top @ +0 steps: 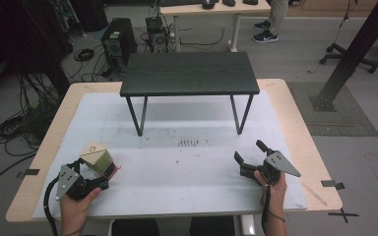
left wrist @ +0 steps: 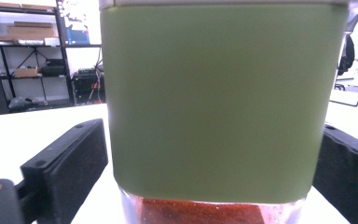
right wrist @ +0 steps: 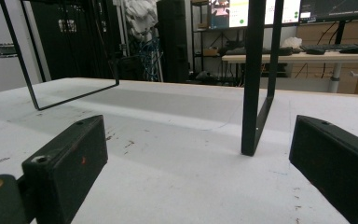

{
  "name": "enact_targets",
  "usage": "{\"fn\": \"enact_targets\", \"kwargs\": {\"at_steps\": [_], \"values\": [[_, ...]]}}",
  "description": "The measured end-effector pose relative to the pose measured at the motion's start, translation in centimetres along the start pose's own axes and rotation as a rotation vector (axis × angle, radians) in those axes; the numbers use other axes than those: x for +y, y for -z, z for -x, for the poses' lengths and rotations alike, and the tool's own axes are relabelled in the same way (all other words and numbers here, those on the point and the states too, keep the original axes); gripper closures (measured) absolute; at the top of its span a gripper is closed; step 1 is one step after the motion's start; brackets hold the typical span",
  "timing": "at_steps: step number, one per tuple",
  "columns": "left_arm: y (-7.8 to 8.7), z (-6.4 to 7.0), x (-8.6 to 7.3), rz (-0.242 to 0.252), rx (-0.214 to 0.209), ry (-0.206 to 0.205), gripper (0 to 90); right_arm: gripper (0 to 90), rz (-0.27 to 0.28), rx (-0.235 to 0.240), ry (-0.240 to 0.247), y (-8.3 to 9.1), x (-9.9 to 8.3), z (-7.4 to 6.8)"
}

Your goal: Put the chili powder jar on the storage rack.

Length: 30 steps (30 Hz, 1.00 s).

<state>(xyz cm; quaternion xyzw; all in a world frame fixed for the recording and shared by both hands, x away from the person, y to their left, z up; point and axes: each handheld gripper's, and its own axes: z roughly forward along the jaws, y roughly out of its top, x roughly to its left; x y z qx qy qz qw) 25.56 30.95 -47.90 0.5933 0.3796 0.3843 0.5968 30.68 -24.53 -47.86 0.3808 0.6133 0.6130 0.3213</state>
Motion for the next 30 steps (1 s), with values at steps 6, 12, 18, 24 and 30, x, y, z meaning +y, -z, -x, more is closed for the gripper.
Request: {"fn": "enact_targets", "kwargs": {"at_steps": [6,12,18,24,30], "values": [[0.02,0.0,0.0,0.0,-0.004,0.001,11.8,4.2,-0.001,0.0,-0.001,0.0,0.0,0.01],[0.05,0.0,0.01,-0.004,-0.007,0.005,20.5,4.2,-0.001,0.0,-0.002,0.0,0.0,0.01],[0.06,-0.02,0.02,-0.007,-0.01,0.008,26.2,4.2,-0.001,-0.001,-0.001,-0.01,0.0,0.01],[0.07,-0.02,0.02,-0.008,-0.008,0.009,28.0,4.2,-0.003,-0.003,0.001,-0.03,0.01,-0.01],[0.09,-0.03,0.03,-0.011,-0.01,0.012,28.4,4.2,-0.004,-0.003,0.002,-0.03,0.01,-0.01]]}}
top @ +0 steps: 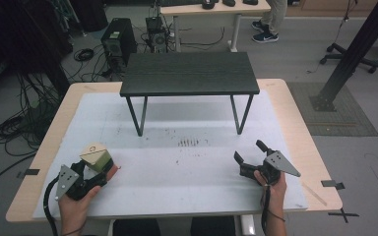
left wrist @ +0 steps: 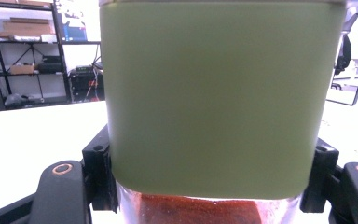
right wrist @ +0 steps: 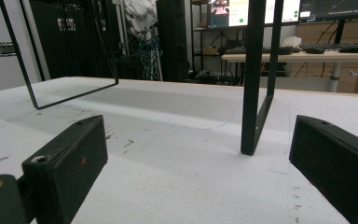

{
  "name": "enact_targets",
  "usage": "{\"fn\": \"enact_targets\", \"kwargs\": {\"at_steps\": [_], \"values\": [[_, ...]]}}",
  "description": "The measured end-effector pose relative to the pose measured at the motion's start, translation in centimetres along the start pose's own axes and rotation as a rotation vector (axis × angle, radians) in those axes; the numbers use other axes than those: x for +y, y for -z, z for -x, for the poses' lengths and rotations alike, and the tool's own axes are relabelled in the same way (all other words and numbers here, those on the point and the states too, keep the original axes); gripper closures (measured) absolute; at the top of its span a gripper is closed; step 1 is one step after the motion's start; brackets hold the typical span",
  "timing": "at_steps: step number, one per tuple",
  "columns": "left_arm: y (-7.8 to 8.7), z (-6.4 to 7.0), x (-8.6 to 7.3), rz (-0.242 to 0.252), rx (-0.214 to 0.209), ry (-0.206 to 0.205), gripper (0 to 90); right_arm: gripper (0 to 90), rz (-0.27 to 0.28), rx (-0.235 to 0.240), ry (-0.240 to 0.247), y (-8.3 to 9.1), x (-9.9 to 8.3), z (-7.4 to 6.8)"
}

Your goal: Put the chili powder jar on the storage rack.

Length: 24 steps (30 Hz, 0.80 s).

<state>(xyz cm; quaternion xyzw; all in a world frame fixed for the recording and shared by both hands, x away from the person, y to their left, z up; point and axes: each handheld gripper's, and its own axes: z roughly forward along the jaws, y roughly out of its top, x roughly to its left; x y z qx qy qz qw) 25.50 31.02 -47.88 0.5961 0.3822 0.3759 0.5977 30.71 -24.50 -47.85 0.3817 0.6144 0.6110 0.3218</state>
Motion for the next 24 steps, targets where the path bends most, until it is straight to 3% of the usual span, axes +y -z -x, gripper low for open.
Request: {"fn": "enact_targets", "kwargs": {"at_steps": [24], "values": [[0.05,0.11,0.01,-0.002,0.007,-0.008,28.9,4.3,-0.003,0.001,0.001,-0.02,0.0,-0.01]]}}
